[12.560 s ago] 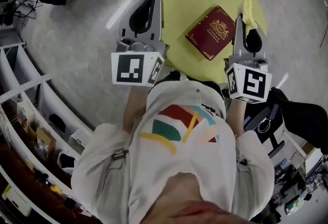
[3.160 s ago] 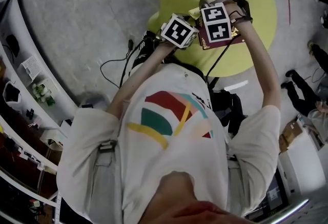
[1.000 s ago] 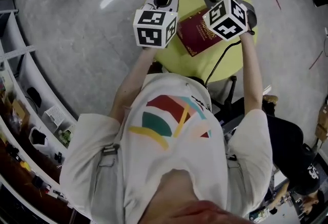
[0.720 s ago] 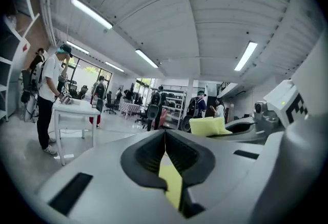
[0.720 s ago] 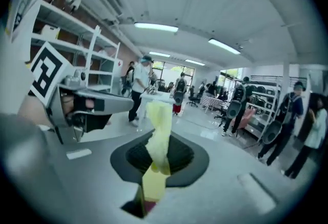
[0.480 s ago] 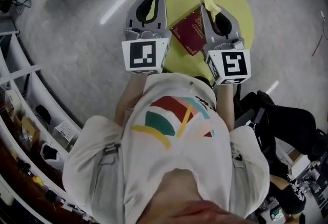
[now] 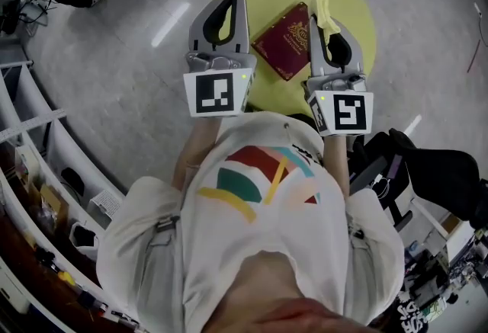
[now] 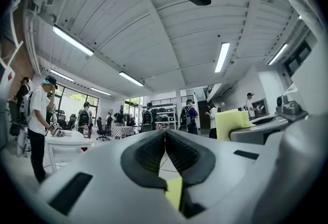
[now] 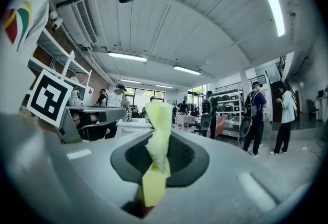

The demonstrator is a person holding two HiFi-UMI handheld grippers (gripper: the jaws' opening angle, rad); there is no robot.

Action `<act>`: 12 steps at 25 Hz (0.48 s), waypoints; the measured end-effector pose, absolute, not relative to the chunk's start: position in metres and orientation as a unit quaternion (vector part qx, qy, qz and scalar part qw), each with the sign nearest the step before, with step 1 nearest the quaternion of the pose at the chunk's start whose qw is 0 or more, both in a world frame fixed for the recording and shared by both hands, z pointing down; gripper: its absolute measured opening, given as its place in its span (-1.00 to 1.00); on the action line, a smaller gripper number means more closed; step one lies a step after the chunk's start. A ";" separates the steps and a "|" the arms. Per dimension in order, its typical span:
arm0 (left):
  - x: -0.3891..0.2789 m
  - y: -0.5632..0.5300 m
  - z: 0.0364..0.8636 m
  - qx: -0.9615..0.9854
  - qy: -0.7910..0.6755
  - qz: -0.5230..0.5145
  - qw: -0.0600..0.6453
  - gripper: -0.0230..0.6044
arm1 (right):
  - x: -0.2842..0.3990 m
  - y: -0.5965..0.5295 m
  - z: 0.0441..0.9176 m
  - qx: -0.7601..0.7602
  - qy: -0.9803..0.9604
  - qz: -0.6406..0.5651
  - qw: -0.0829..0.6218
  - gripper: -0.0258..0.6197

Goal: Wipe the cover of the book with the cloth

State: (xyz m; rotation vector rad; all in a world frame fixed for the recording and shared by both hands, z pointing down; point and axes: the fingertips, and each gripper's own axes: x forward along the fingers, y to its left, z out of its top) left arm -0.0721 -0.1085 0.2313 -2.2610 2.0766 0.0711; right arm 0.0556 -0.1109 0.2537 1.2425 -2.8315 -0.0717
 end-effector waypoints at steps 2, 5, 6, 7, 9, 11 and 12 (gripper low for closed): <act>-0.072 -0.106 0.227 -0.736 0.676 0.025 0.041 -0.87 | 0.053 -0.108 0.251 0.402 -0.915 -0.037 0.028 -0.83; -0.068 -0.101 0.224 -0.737 0.673 0.027 0.047 -0.87 | 0.052 -0.105 0.249 0.404 -0.914 -0.043 0.025 -0.83; -0.067 -0.100 0.224 -0.738 0.673 0.028 0.046 -0.87 | 0.052 -0.105 0.249 0.404 -0.914 -0.043 0.023 -0.83; -0.068 -0.099 0.223 -0.737 0.673 0.028 0.046 -0.87 | 0.051 -0.104 0.249 0.402 -0.914 -0.043 0.023 -0.83; -0.068 -0.099 0.222 -0.737 0.674 0.028 0.049 -0.87 | 0.049 -0.102 0.248 0.397 -0.916 -0.048 0.025 -0.83; -0.068 -0.098 0.221 -0.735 0.676 0.029 0.050 -0.87 | 0.048 -0.102 0.246 0.394 -0.917 -0.053 0.025 -0.83; -0.068 -0.098 0.220 -0.734 0.676 0.030 0.050 -0.87 | 0.048 -0.101 0.246 0.394 -0.917 -0.053 0.024 -0.83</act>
